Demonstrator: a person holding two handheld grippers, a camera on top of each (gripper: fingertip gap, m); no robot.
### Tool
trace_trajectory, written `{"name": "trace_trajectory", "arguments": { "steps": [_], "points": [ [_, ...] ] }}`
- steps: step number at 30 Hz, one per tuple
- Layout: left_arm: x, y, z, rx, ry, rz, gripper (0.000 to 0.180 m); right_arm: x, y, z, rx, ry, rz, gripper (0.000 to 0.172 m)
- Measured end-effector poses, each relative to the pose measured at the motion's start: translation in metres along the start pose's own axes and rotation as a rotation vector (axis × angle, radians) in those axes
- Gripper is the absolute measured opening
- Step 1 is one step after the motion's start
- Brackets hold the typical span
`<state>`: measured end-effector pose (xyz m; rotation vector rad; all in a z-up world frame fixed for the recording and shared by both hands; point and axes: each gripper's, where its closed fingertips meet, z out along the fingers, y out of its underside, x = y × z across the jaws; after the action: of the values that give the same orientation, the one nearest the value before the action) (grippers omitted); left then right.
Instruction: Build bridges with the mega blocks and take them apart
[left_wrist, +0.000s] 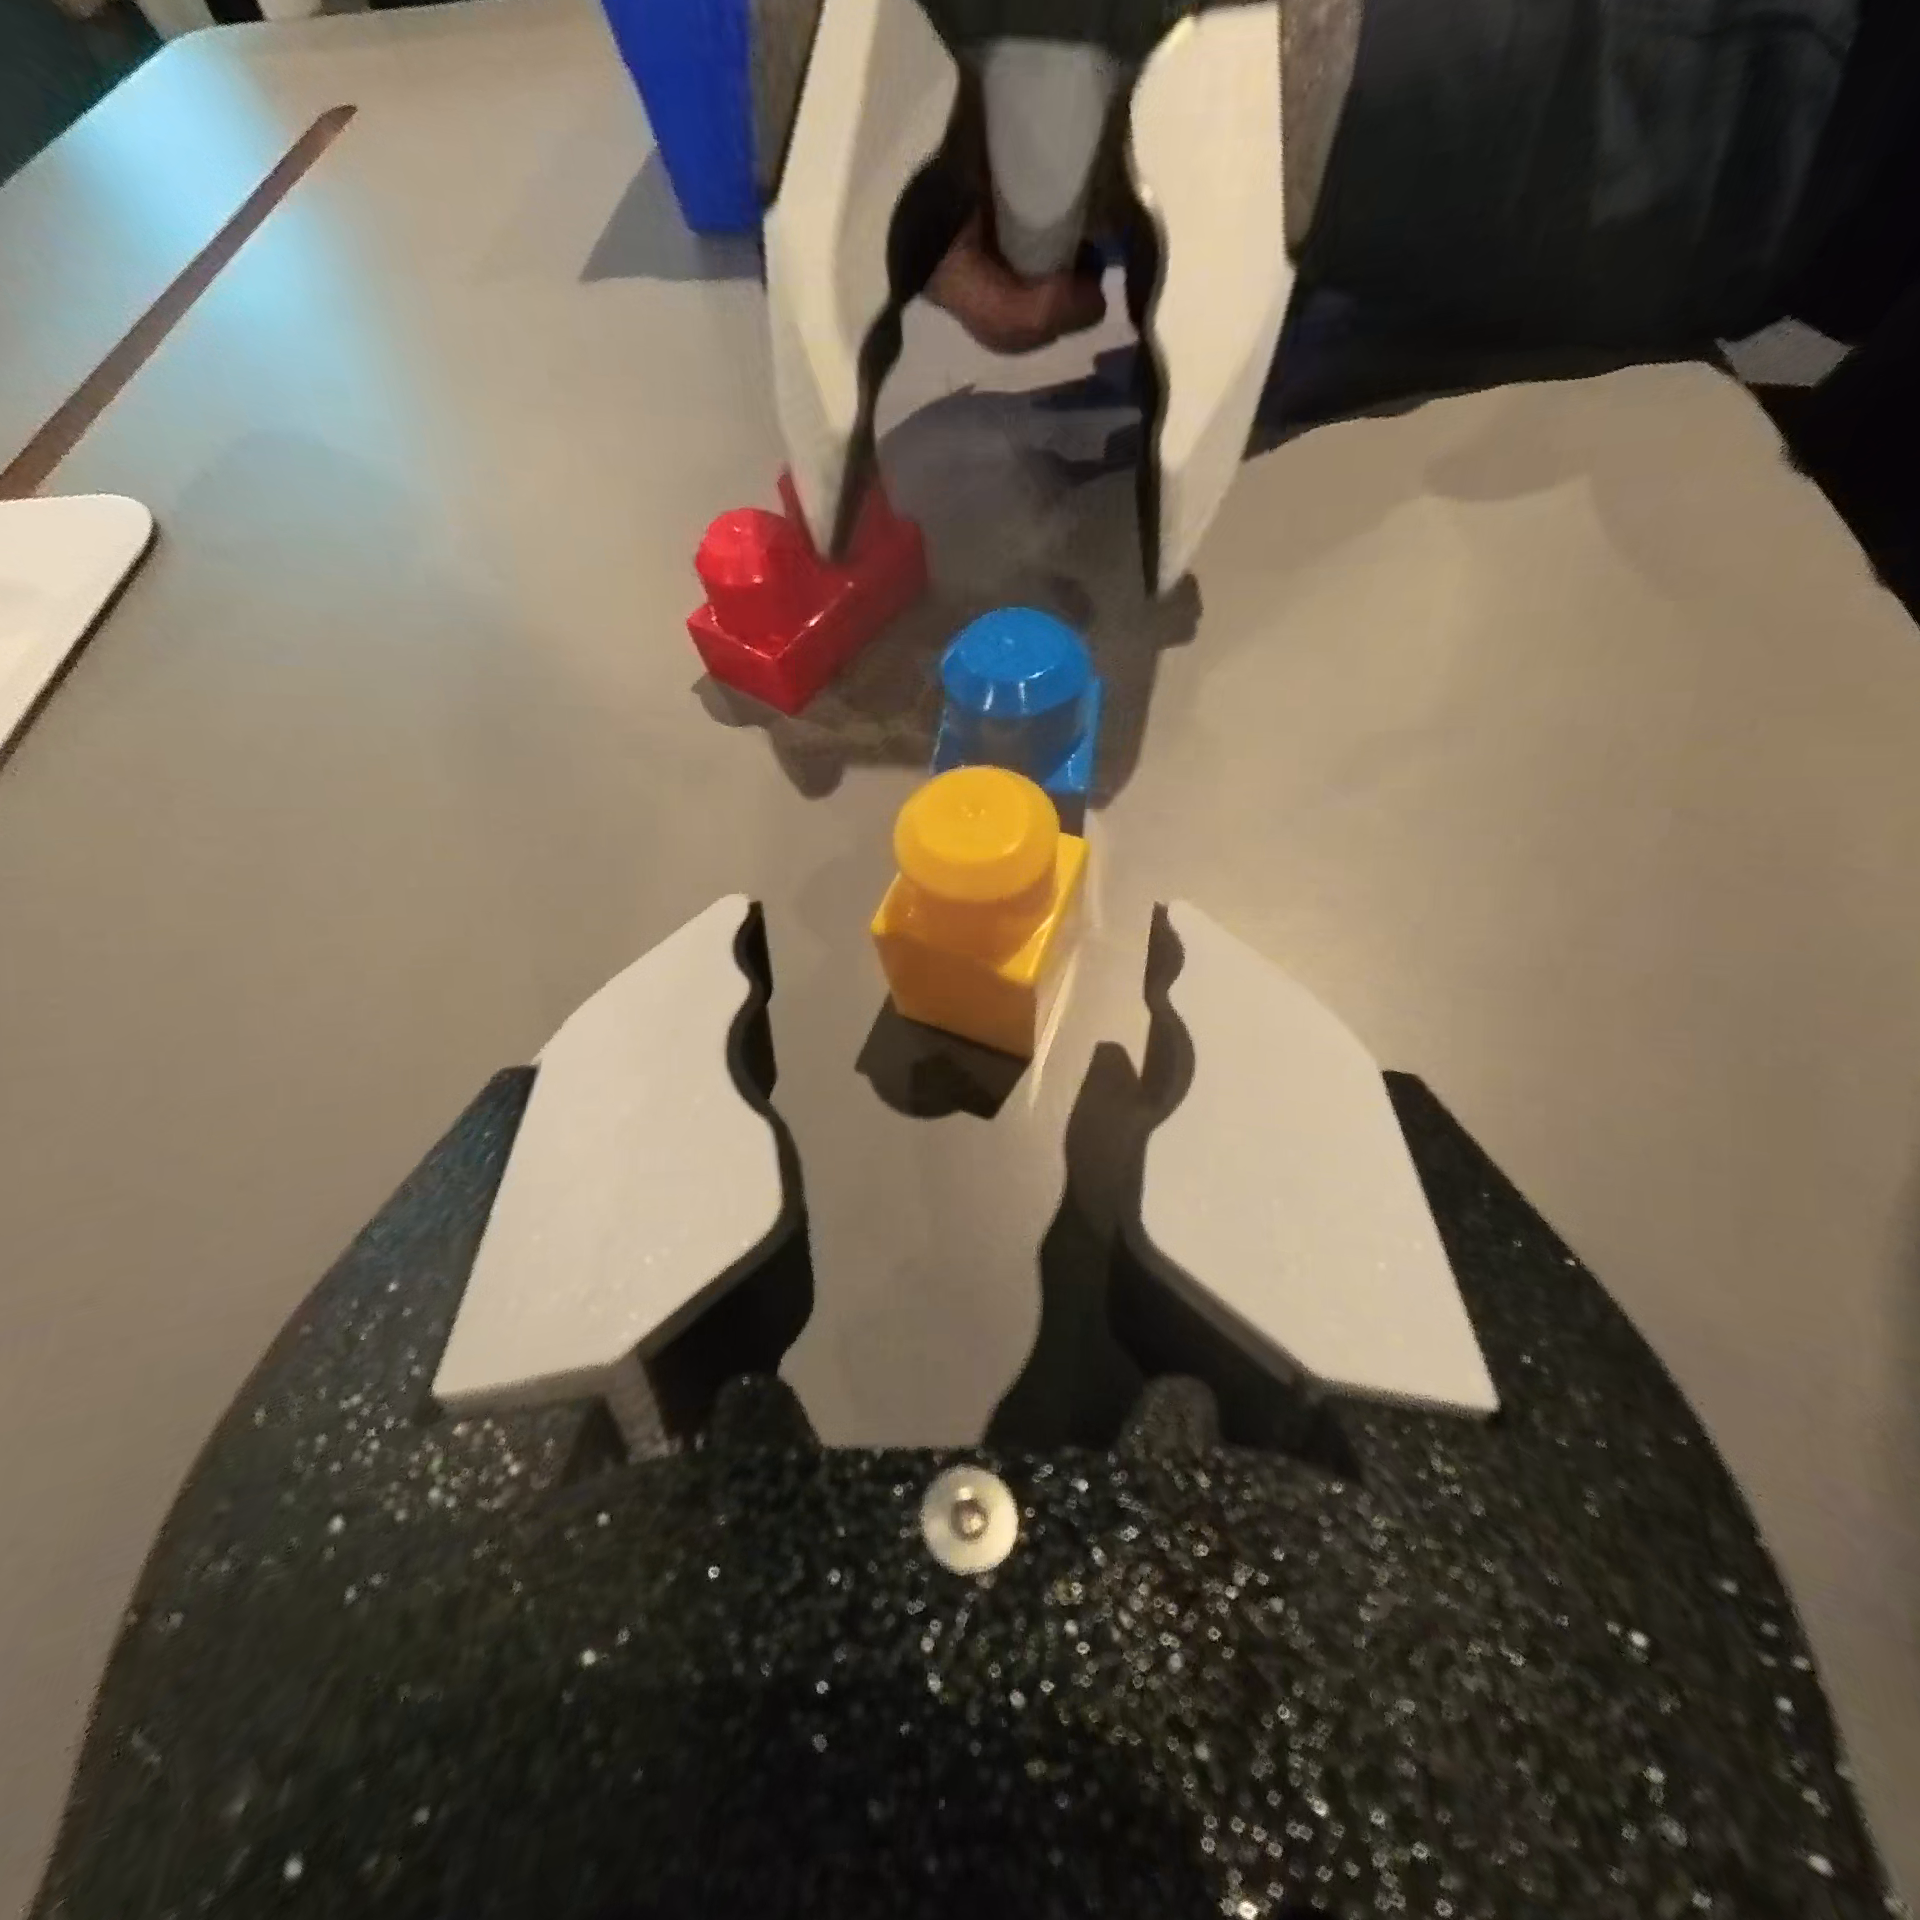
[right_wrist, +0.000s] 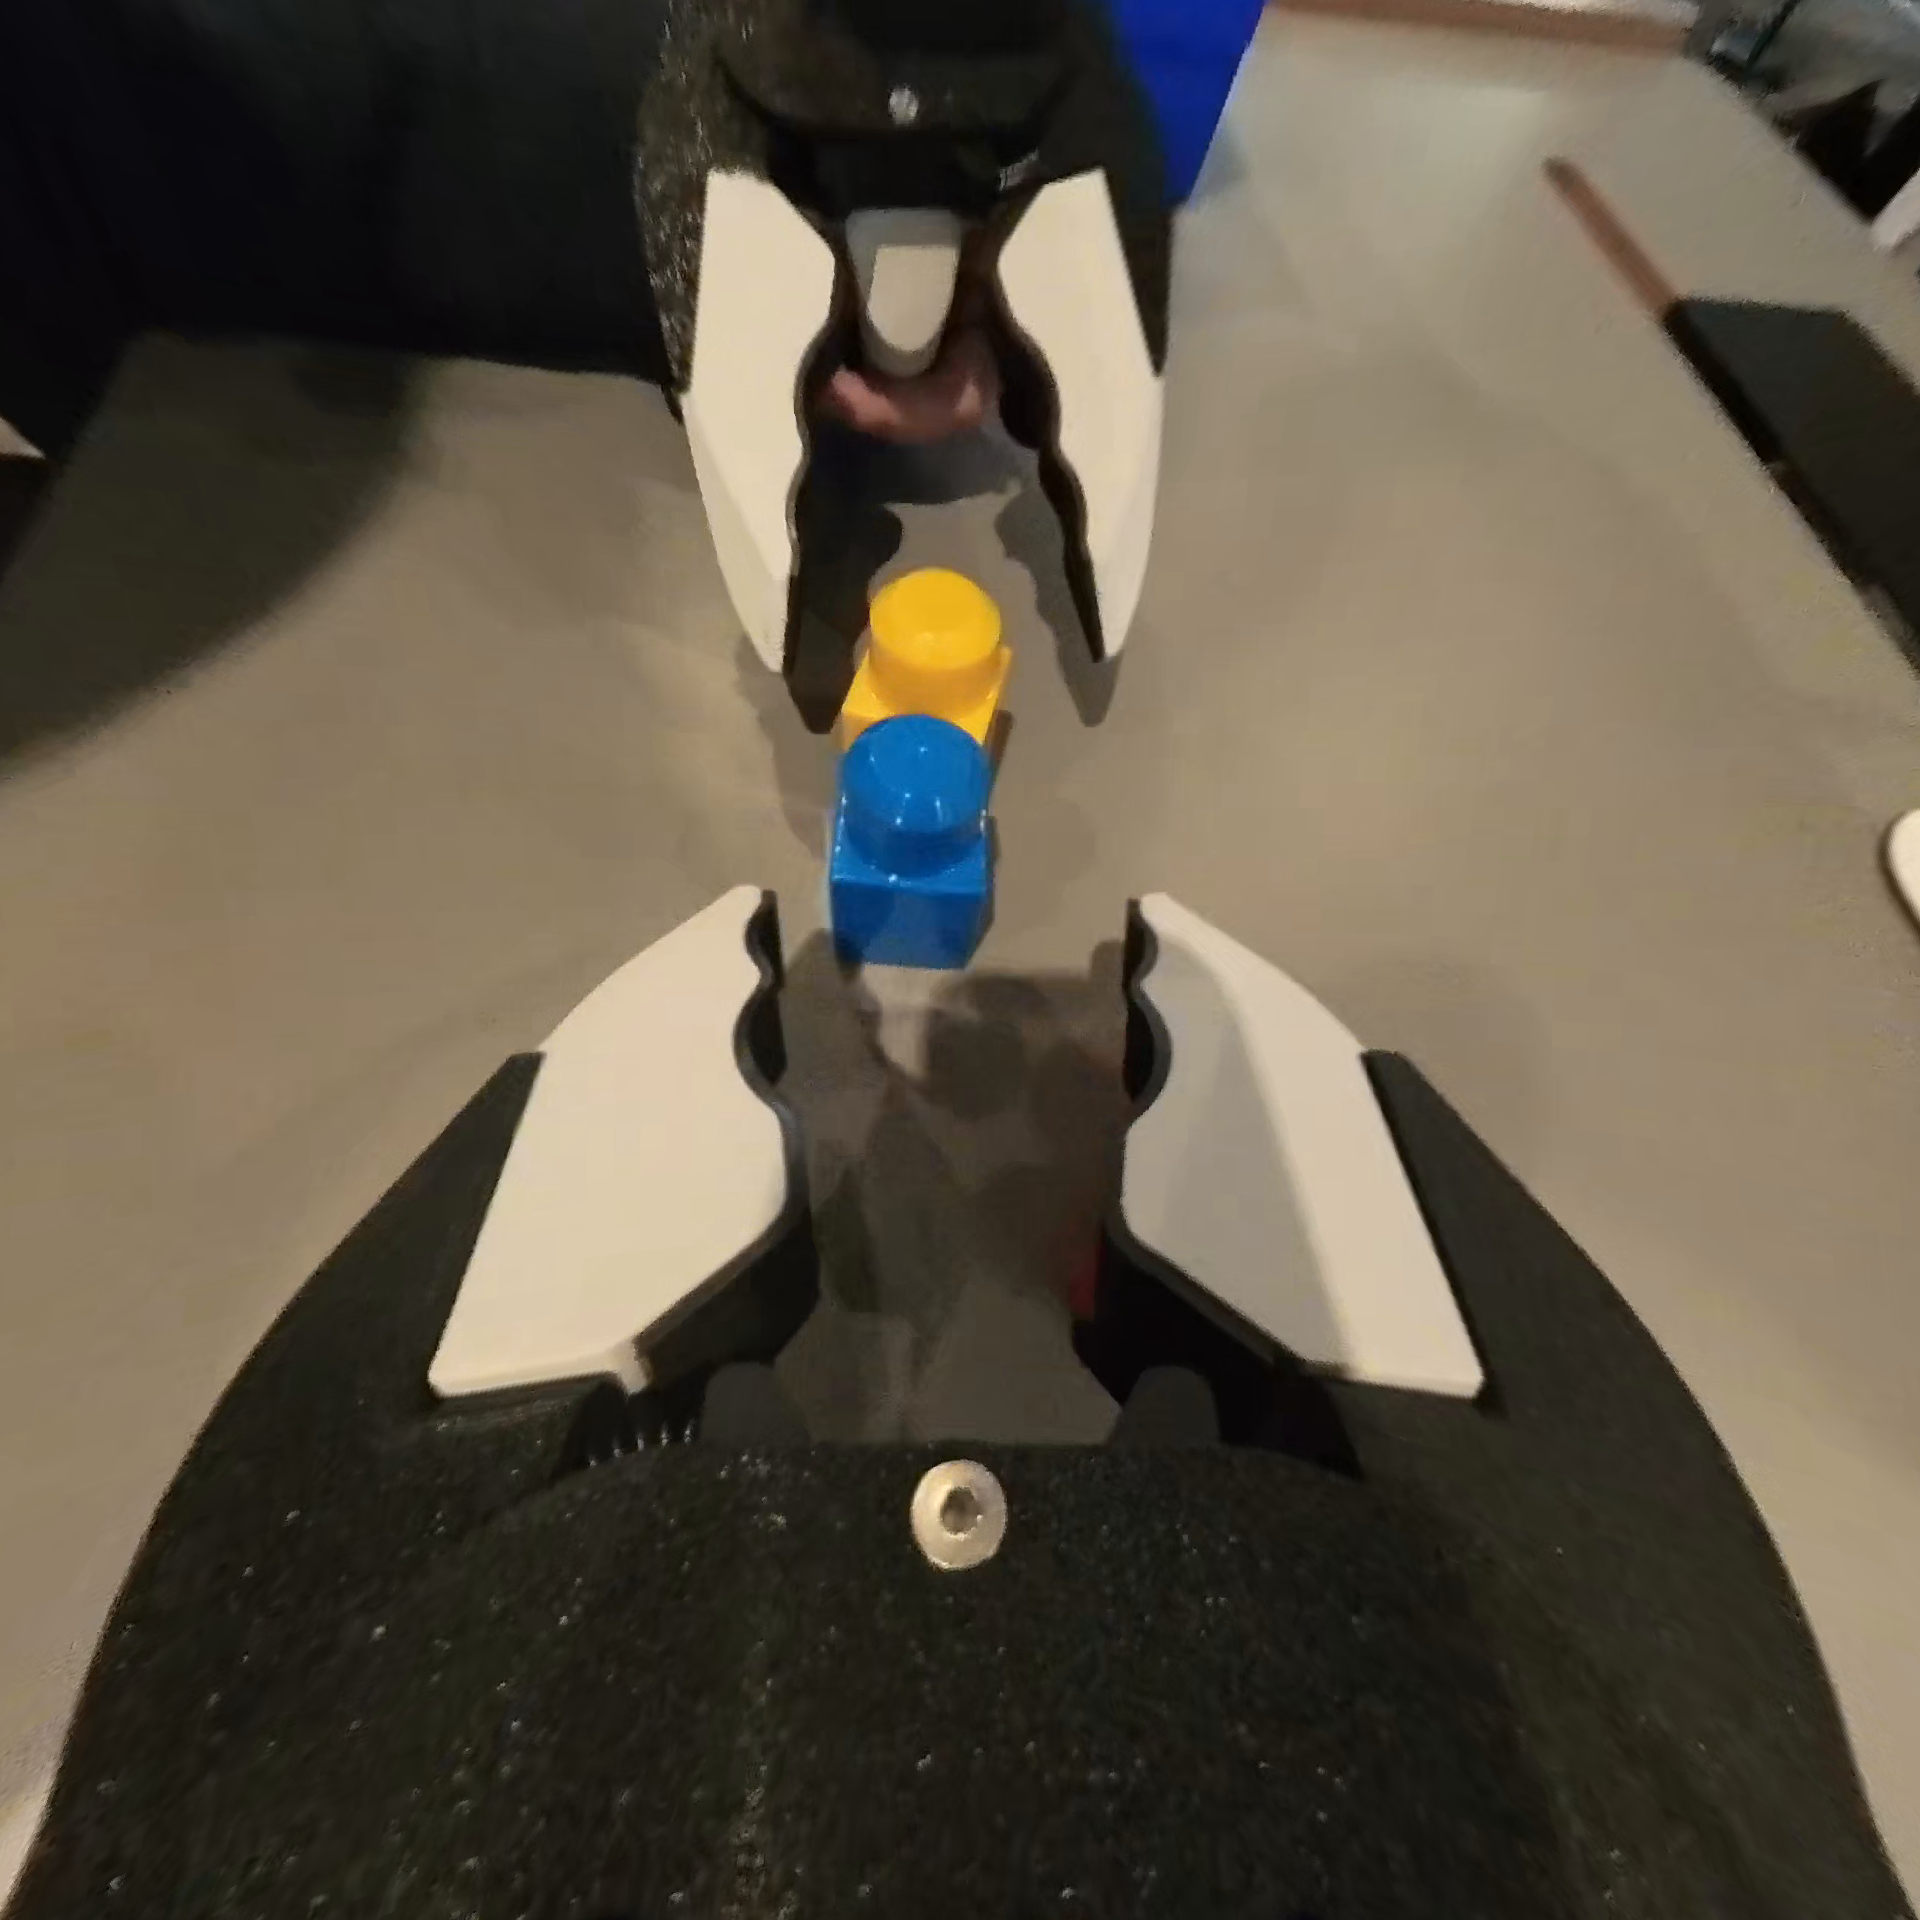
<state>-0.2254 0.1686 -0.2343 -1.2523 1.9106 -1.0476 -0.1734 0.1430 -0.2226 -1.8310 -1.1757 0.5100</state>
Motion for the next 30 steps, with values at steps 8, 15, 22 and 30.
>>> {"name": "trace_trajectory", "arguments": {
  "steps": [8,15,22,30],
  "points": [
    [0.006,0.006,0.01,-0.035,0.06,0.007,0.064,-0.011,0.0,0.016,-0.027,-0.022,0.003,0.058],
    [0.009,0.005,0.013,-0.034,0.062,0.019,0.06,-0.012,0.007,0.024,-0.085,-0.003,-0.008,0.058],
    [0.01,0.007,0.01,-0.055,0.041,0.006,0.059,-0.011,0.011,0.028,-0.085,-0.006,0.0,0.056],
    [0.006,0.007,0.011,-0.059,0.005,0.041,0.054,-0.009,0.01,0.029,-0.076,0.0,0.005,0.05]
  ]
}}
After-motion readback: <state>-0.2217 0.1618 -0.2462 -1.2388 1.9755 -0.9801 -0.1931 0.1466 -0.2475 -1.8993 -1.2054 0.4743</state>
